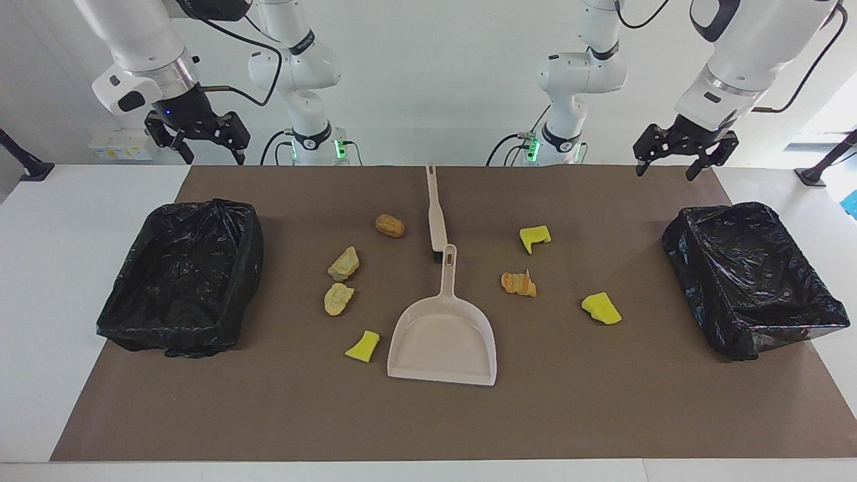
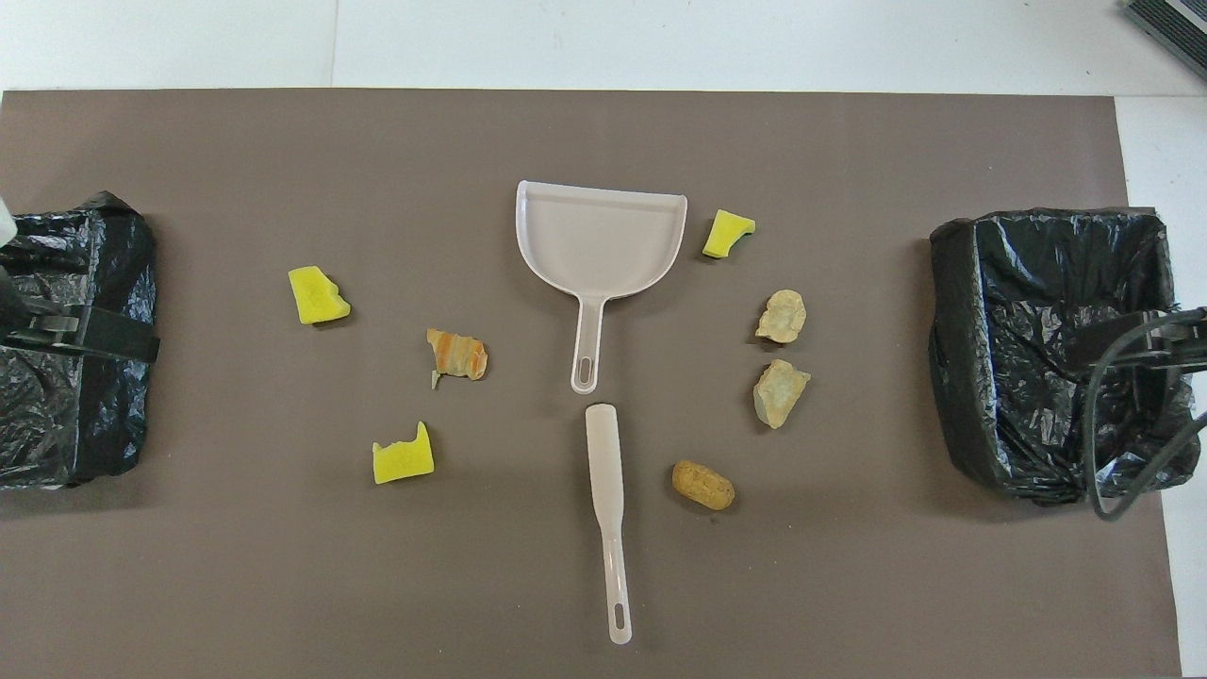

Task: Sweep and dump trash in bin

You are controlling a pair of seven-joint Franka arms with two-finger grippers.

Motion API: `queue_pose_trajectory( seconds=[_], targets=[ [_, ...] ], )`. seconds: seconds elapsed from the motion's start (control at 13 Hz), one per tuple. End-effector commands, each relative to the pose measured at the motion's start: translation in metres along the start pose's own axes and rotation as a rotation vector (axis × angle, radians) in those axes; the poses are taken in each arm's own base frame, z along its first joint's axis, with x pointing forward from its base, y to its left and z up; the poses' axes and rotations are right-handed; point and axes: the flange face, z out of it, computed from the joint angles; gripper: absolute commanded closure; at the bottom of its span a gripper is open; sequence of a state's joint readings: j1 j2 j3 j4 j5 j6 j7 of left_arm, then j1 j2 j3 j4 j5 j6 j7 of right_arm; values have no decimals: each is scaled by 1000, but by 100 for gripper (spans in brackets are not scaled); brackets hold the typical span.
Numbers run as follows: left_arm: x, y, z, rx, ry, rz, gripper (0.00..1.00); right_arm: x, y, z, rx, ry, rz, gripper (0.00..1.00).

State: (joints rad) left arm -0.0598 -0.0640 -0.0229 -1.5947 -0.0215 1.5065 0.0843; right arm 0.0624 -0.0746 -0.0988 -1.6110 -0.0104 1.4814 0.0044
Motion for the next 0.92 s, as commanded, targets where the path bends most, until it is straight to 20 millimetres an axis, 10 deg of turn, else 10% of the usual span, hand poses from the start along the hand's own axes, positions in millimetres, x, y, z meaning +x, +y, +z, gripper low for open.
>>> queue_pose_trajectory(
  seconds=[0.0, 0.84],
  targets=[
    [-1, -1, -8, 9, -17, 7, 0, -4, 1, -1, 26, 1, -17, 0],
    [-4, 10, -3, -6, -25, 13, 0, -4, 1, 0, 26, 0, -17, 0]
  ],
)
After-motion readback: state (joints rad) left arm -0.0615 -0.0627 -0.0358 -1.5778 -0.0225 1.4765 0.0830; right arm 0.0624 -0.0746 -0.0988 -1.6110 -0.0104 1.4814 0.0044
